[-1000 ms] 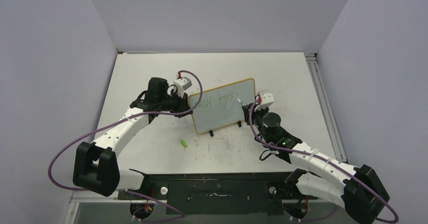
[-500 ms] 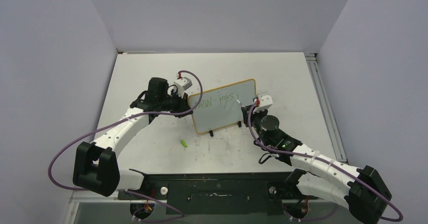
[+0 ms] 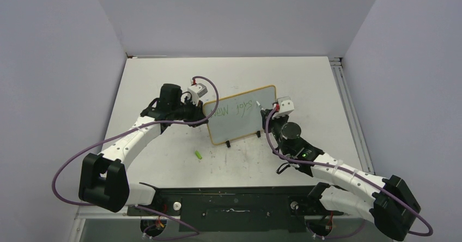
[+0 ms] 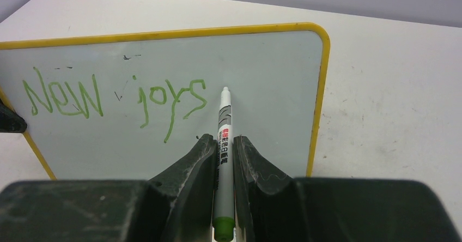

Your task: Write a sentence on the whiteboard

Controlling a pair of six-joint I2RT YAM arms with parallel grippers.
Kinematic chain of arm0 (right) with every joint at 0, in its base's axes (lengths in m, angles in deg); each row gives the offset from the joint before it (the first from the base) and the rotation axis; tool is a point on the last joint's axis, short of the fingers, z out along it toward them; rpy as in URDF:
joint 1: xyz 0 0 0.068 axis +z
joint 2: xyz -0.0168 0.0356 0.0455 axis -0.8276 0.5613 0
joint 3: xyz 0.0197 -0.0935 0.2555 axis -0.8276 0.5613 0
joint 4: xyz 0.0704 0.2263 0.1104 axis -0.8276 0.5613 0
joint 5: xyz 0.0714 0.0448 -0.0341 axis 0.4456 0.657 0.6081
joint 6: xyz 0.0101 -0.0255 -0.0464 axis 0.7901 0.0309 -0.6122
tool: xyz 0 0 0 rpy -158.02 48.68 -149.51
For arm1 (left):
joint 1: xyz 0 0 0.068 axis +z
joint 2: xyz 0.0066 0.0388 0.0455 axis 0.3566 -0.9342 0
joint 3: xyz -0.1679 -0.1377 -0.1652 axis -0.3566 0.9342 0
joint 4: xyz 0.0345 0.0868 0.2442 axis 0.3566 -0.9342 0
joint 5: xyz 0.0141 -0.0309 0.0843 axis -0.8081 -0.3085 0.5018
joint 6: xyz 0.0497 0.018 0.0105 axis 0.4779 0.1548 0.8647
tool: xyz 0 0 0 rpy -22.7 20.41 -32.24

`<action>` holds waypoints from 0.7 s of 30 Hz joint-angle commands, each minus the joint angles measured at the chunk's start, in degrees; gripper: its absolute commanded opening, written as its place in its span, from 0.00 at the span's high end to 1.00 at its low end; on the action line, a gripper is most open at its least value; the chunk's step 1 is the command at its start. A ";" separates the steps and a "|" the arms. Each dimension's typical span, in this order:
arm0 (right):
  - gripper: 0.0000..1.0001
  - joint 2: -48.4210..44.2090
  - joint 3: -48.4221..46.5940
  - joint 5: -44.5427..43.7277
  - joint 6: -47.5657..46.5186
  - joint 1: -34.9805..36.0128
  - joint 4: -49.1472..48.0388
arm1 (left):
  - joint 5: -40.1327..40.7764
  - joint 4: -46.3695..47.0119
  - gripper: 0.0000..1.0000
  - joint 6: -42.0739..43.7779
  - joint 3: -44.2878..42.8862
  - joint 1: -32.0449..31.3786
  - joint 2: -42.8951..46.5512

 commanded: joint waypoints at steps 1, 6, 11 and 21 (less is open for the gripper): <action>0.95 0.95 -2.61 -0.99 -1.07 0.14 -4.46 | 0.77 -1.39 1.00 1.45 -1.35 -0.86 -0.97; 0.95 1.90 -2.28 -1.35 -1.51 0.16 -5.89 | 0.77 -1.32 1.00 1.49 -1.34 -0.86 -1.03; 0.95 2.41 -2.27 -1.53 -1.76 0.14 -5.85 | 0.72 -1.39 1.00 1.50 -1.35 -0.86 -1.02; 0.95 -4.05 -0.98 -2.89 -1.02 0.38 -1.43 | 0.77 -1.37 1.00 1.45 -1.44 -0.86 -1.07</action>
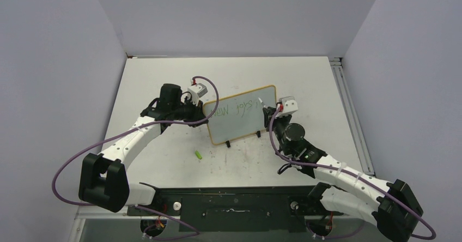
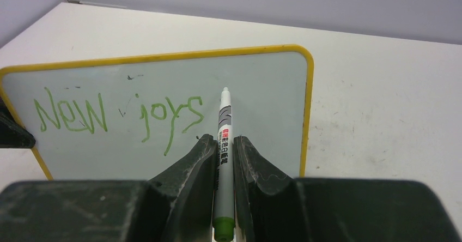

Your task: Write a sentence on the whiteboard

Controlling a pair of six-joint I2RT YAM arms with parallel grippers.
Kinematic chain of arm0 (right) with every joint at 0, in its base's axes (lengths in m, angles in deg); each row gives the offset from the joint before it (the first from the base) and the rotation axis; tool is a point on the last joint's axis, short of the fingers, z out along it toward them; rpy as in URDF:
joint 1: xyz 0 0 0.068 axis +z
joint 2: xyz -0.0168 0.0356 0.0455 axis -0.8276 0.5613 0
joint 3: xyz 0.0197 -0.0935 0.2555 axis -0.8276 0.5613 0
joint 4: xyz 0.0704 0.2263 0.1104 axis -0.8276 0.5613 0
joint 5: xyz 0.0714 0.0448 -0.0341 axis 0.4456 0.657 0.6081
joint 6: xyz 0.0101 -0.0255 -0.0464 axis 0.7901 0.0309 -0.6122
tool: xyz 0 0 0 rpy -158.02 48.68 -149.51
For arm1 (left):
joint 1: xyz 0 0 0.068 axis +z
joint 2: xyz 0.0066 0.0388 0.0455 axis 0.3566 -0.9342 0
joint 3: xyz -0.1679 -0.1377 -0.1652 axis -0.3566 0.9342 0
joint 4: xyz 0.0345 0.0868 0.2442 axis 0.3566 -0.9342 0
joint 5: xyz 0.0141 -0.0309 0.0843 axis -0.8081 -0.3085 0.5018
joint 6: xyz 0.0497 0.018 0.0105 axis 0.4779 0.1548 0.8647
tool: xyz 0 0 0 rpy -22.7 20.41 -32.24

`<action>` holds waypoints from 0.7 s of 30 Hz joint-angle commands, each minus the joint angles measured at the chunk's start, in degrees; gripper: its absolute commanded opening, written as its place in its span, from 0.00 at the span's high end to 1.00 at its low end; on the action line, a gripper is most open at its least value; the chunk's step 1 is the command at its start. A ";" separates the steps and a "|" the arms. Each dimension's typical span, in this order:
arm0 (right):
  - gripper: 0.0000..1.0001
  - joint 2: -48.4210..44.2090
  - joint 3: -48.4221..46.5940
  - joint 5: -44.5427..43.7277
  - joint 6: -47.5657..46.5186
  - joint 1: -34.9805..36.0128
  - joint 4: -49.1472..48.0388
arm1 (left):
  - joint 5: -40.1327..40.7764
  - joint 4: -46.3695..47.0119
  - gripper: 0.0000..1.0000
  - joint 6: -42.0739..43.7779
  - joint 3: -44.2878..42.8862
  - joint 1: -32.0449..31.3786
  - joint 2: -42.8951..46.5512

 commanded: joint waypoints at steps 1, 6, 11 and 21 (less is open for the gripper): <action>0.95 -3.15 -0.56 -1.66 0.48 0.29 -0.03 | 0.74 -1.32 1.00 1.47 -1.41 -0.86 -1.15; 0.95 -2.33 0.06 -1.55 0.84 0.34 -0.03 | 0.66 -1.32 1.00 1.50 -1.41 -0.86 -1.20; 0.95 -1.14 0.17 -1.29 0.93 0.28 -0.30 | 0.74 -1.26 1.00 1.50 -1.41 -0.82 -1.17; 0.95 0.36 0.67 -1.49 1.15 0.09 -1.06 | 0.61 -1.32 1.00 1.43 -1.41 -0.83 -1.26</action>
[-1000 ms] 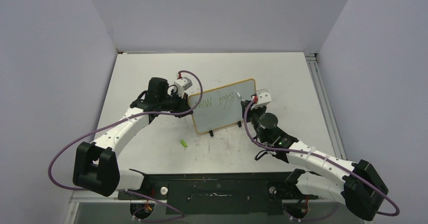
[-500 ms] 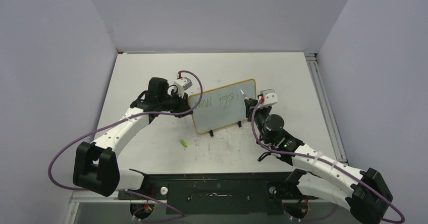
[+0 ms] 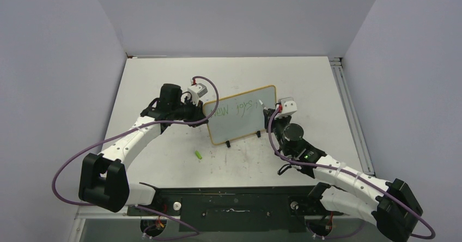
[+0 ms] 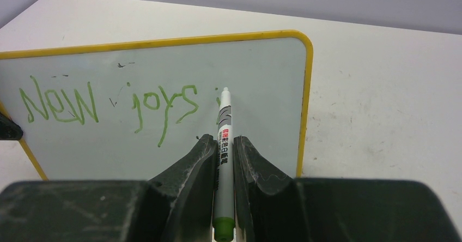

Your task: Write a sentence on the whiteboard

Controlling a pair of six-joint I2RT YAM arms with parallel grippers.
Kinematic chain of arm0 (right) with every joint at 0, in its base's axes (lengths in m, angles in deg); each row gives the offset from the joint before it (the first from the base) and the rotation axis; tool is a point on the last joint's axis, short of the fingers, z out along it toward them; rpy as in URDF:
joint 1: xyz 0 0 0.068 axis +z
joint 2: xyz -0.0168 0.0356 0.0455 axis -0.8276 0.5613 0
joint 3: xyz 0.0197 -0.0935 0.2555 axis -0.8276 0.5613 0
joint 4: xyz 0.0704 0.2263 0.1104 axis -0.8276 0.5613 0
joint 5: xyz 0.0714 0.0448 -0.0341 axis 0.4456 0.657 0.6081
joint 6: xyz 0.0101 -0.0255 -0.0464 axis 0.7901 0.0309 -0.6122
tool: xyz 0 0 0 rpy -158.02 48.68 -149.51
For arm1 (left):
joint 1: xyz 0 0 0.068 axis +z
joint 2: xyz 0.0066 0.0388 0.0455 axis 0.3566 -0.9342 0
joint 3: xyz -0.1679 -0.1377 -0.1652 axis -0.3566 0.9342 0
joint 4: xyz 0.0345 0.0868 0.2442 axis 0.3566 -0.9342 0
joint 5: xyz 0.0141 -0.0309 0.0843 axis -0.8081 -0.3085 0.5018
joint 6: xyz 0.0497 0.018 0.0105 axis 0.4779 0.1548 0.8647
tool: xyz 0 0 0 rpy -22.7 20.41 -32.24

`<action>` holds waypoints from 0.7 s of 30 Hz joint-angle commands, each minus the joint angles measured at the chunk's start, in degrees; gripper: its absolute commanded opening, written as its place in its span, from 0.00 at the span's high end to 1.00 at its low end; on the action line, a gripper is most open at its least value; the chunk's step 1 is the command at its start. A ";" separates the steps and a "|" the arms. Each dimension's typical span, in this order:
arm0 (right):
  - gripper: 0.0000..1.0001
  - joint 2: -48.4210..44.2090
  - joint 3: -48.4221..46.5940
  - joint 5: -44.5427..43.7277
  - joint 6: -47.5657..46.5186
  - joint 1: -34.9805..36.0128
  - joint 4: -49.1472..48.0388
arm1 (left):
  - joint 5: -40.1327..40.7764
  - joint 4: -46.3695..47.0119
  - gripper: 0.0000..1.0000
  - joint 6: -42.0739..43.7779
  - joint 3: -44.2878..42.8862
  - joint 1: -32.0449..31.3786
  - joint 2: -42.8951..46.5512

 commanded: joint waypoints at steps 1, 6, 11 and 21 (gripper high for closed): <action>0.95 1.37 0.15 -0.78 0.76 0.05 -2.39 | 0.63 -1.30 1.00 1.49 -1.40 -0.86 -1.22; 0.95 2.43 0.26 -0.24 0.93 -0.21 -2.83 | 0.65 -1.30 1.00 1.50 -1.41 -0.86 -1.28; 0.95 2.58 0.37 -0.32 0.80 -0.36 -2.97 | 0.63 -1.29 1.00 1.50 -1.39 -0.86 -1.23; 0.95 2.14 1.75 -0.67 2.45 -0.41 -1.57 | 0.65 -1.30 1.00 1.50 -1.41 -0.86 -1.05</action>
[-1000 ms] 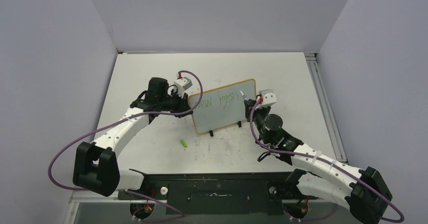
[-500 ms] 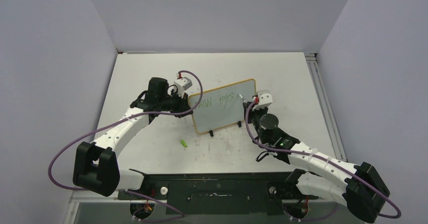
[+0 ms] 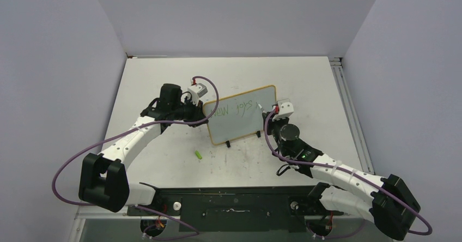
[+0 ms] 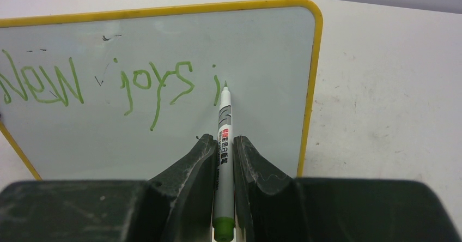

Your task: Write a sentence on the whiteboard

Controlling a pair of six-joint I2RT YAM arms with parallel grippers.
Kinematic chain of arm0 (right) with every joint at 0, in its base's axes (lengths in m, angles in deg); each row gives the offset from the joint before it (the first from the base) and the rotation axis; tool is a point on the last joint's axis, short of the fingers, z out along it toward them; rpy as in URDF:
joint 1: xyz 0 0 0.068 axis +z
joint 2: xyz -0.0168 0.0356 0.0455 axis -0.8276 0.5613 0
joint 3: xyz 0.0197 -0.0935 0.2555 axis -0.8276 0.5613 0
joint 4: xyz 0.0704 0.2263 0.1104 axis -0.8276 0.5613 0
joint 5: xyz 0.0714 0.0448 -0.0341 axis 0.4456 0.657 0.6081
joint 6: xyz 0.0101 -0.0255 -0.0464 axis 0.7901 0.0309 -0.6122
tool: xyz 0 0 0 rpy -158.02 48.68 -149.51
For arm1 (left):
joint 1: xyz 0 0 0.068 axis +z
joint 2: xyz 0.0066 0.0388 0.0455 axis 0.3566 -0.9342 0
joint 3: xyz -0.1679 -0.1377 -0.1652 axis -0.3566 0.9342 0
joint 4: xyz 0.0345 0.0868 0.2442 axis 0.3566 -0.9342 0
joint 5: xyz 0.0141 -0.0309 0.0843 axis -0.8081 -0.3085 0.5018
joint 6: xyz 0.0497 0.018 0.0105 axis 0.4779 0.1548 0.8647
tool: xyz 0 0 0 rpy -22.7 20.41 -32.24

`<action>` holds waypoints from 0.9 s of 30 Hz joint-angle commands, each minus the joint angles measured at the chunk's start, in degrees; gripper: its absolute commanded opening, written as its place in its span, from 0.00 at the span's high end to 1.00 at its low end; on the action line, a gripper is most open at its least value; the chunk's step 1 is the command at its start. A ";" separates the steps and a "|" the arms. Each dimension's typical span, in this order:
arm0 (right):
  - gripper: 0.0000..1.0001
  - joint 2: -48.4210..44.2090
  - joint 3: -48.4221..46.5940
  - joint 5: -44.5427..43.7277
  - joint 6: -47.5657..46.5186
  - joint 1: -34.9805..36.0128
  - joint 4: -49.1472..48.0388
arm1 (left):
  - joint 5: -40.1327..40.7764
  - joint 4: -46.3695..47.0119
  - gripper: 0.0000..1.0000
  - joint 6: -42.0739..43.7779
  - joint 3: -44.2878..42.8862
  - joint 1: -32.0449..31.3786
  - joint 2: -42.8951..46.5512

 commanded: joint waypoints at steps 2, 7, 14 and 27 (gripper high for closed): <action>0.95 -0.81 1.39 -0.80 2.06 -0.31 -1.10 | 0.65 -1.32 1.00 1.52 -1.39 -0.86 -0.97; 0.95 -1.12 1.93 -0.86 2.35 -0.30 -0.49 | 0.57 -1.29 1.00 1.50 -1.39 -0.86 -0.93; 0.95 -1.00 0.89 -0.87 1.45 -0.31 -1.39 | 0.57 -1.32 1.00 1.47 -1.34 -0.86 -0.92; 0.95 1.14 -2.63 -0.94 -1.80 -0.43 -4.87 | 0.74 -1.32 1.00 1.59 -1.39 -0.86 -1.08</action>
